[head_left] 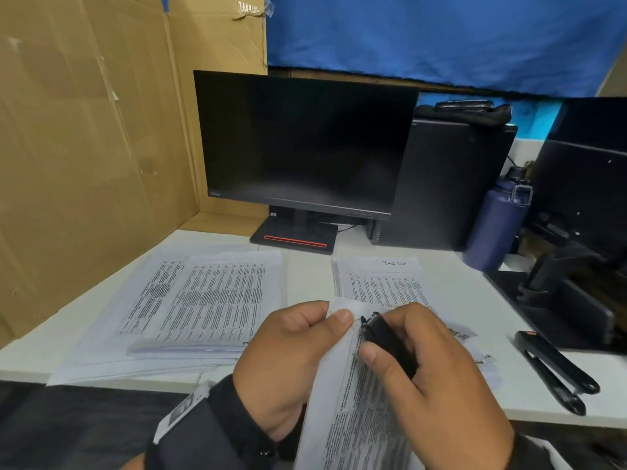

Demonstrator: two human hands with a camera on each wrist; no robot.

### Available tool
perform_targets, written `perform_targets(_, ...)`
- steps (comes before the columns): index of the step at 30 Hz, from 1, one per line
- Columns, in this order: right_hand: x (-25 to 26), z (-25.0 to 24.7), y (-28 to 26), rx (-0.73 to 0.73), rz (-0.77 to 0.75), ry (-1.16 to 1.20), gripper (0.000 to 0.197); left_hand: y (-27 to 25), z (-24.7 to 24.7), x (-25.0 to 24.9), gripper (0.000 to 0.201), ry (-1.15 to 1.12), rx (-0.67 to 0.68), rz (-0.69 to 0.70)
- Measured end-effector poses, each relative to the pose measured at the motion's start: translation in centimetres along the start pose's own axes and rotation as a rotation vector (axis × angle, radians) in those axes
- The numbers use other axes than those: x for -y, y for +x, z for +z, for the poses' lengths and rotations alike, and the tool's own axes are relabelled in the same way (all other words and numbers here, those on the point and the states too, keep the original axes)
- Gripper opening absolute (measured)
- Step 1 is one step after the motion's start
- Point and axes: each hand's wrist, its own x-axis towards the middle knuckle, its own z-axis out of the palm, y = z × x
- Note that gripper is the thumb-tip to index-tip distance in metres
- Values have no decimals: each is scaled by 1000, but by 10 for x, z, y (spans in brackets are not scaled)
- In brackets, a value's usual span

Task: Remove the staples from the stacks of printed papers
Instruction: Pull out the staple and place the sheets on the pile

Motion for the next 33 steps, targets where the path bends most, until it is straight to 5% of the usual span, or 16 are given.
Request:
perform_targets(9, 5, 2, -3, -31, -8, -44, 16, 1, -2, 4, 22, -28, 64, 24)
perform_targets(22, 19, 8, -6, -73, -73, -289, 15, -2, 5, 23, 44, 87, 7, 197)
perform_targets(29, 14, 11, -3, 3, 342, 480, 29, 0, 5, 22, 41, 106, 23, 229)
perform_targets(33, 14, 14, -7, -135, 17, -113, 23, 0, 5, 25, 51, 114, -2, 229)
